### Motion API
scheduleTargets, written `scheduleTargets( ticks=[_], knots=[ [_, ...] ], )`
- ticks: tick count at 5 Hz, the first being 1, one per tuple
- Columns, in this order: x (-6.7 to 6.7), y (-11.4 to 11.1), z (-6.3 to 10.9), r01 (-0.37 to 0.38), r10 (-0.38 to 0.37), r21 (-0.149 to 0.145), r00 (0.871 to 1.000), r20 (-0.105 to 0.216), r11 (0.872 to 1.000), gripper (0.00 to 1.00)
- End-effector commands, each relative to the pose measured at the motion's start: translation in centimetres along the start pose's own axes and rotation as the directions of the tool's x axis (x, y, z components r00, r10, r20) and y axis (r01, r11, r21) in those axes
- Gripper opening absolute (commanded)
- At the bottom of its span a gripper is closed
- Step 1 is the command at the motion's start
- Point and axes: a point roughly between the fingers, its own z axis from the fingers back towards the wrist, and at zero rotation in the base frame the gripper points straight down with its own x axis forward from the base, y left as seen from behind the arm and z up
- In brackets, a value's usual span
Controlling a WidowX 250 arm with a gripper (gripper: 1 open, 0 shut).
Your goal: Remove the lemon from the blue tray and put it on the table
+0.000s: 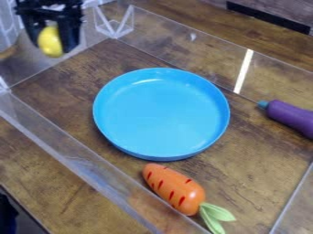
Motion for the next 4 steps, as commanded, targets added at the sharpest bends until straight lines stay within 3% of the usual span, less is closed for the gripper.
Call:
scheduleTargets(
  ticks=[1,2,4],
  knots=[
    [0.5,1.5,-0.5,0.034,-0.036,0.043,0.998,0.048,0.998,0.0],
    [0.7,1.3,-2.2,0.121,-0.124,0.063,0.991,0.044,0.991,0.0],
    [1.0,-0.6,-2.0,0.278,-0.284,0.08,0.957,0.063,0.957,0.0]
  ],
)
